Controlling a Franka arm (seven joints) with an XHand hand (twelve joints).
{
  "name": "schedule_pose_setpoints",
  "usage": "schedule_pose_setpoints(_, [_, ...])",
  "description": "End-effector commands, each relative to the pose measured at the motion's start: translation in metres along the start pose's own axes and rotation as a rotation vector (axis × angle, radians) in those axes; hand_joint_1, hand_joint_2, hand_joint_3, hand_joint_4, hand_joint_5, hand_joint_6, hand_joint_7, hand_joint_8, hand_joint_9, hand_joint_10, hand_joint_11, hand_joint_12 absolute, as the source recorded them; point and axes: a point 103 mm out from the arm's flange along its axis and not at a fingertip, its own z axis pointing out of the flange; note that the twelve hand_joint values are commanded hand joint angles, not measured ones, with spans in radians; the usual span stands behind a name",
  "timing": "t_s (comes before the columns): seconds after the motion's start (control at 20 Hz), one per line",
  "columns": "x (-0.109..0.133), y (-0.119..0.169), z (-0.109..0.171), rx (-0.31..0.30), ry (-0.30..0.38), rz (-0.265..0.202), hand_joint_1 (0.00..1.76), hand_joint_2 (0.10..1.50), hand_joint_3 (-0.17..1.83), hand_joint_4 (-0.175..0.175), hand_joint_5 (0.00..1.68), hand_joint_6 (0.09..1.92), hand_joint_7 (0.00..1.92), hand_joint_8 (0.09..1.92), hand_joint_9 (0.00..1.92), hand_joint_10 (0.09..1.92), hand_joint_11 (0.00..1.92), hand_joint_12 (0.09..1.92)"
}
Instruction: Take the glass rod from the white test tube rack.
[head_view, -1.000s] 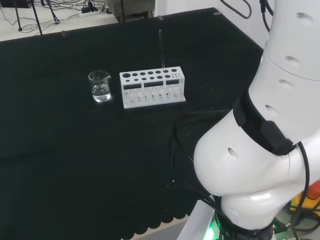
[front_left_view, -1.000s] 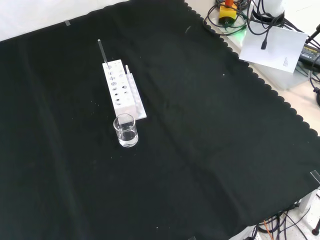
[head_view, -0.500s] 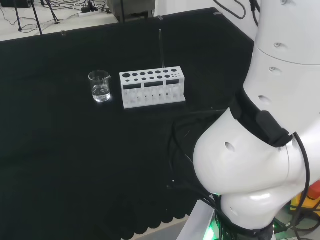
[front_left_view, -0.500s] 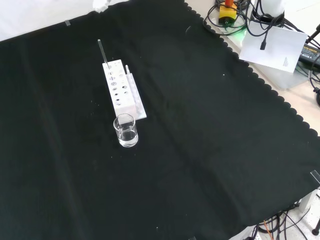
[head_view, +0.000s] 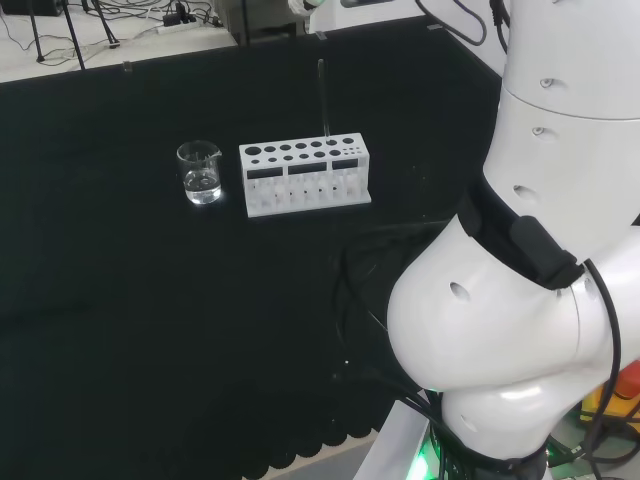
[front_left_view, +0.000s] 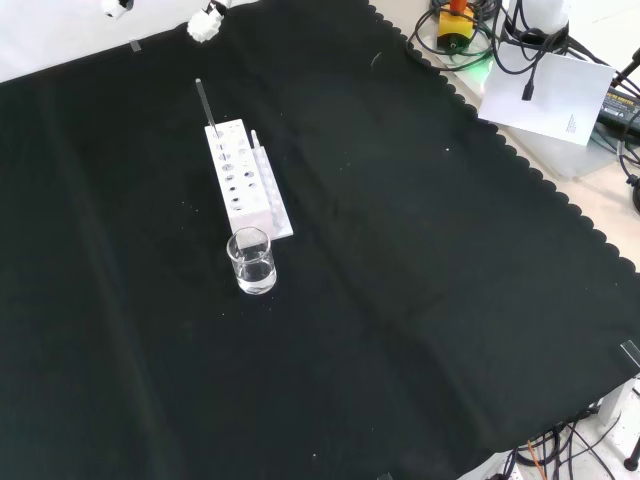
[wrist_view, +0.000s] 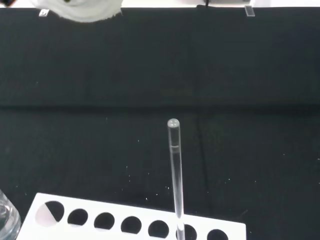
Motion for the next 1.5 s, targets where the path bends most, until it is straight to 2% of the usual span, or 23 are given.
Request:
schedule_pose_setpoints(0.05, [0.002,0.001,0.03,0.001,0.037,-0.034,0.75,0.76,0.54,-0.112,0.24,0.09,0.2,0.89,0.34,0.87,0.15,1.4])
schedule_pose_setpoints(0.1, [0.016,0.001,0.023,0.022,0.012,-0.029,0.75,0.76,0.54,-0.112,0.24,0.09,0.2,0.89,0.35,0.87,0.16,1.4])
schedule_pose_setpoints(0.2, [0.015,-0.002,0.022,0.03,-0.003,-0.032,0.75,0.76,0.54,-0.113,0.24,0.09,0.21,0.89,0.35,0.87,0.16,1.4])
schedule_pose_setpoints(0.25, [0.009,0.01,0.04,0.063,-0.009,-0.002,0.75,0.76,0.54,-0.113,0.24,0.09,0.21,0.89,0.36,0.87,0.17,1.4])
schedule_pose_setpoints(0.3, [-0.005,0.015,0.054,0.093,0.148,-0.039,0.74,0.77,0.54,-0.113,0.24,0.09,0.22,0.89,0.36,0.87,0.17,1.4])
schedule_pose_setpoints(0.35, [-0.009,0.013,0.057,0.053,0.16,0.021,0.74,0.77,0.54,-0.113,0.24,0.09,0.22,0.89,0.37,0.86,0.17,1.4])
schedule_pose_setpoints(0.4, [-0.015,0.009,0.06,0.04,0.159,0.048,0.74,0.77,0.54,-0.113,0.25,0.09,0.22,0.89,0.37,0.86,0.18,1.39])
schedule_pose_setpoints(0.45, [-0.026,0.007,0.064,0.05,0.142,0.024,0.74,0.77,0.54,-0.113,0.25,0.09,0.23,0.89,0.37,0.86,0.18,1.39])
schedule_pose_setpoints(0.5, [-0.013,0.005,0.064,0.051,0.047,0.02,0.74,0.77,0.54,-0.114,0.25,0.09,0.23,0.89,0.38,0.86,0.18,1.39])
schedule_pose_setpoints(0.6, [-0.018,-0.003,0.069,0.075,-0.004,0.022,0.74,0.77,0.54,-0.115,0.25,0.09,0.25,0.89,0.4,0.85,0.2,1.39])
schedule_pose_setpoints(0.75, [-0.017,0.0,0.077,0.105,-0.018,0.019,0.74,0.77,0.54,-0.117,0.26,0.09,0.27,0.89,0.44,0.85,0.23,1.38])
schedule_pose_setpoints(0.8, [-0.017,0.001,0.081,0.092,-0.007,-0.018,0.74,0.77,0.54,-0.118,0.26,0.09,0.29,0.89,0.45,0.84,0.24,1.38])
schedule_pose_setpoints(0.95, [-0.016,0.006,0.093,0.102,-0.019,-0.032,0.74,0.77,0.54,-0.12,0.27,0.09,0.34,0.89,0.5,0.83,0.27,1.37])
schedule_pose_setpoints(1.2, [-0.013,0.007,0.11,0.119,-0.027,-0.014,0.74,0.77,0.55,-0.124,0.29,0.09,0.41,0.89,0.57,0.81,0.31,1.36])
schedule_pose_setpoints(1.25, [-0.004,0.012,0.109,0.136,-0.049,-0.001,0.74,0.77,0.55,-0.126,0.3,0.09,0.43,0.88,0.59,0.8,0.33,1.35])
schedule_pose_setpoints(1.35, [-0.002,0.015,0.11,0.139,-0.05,0.002,0.75,0.78,0.55,-0.128,0.32,0.09,0.49,0.87,0.64,0.78,0.37,1.34])
schedule_pose_setpoints(1.45, [-0.008,0.014,0.112,0.123,-0.048,0.007,0.76,0.78,0.55,-0.133,0.36,0.09,0.58,0.86,0.73,0.76,0.44,1.32])
schedule_pose_setpoints(1.5, [-0.011,0.012,0.115,0.095,-0.047,0.014,0.77,0.79,0.55,-0.135,0.4,0.09,0.67,0.85,0.81,0.75,0.52,1.31])
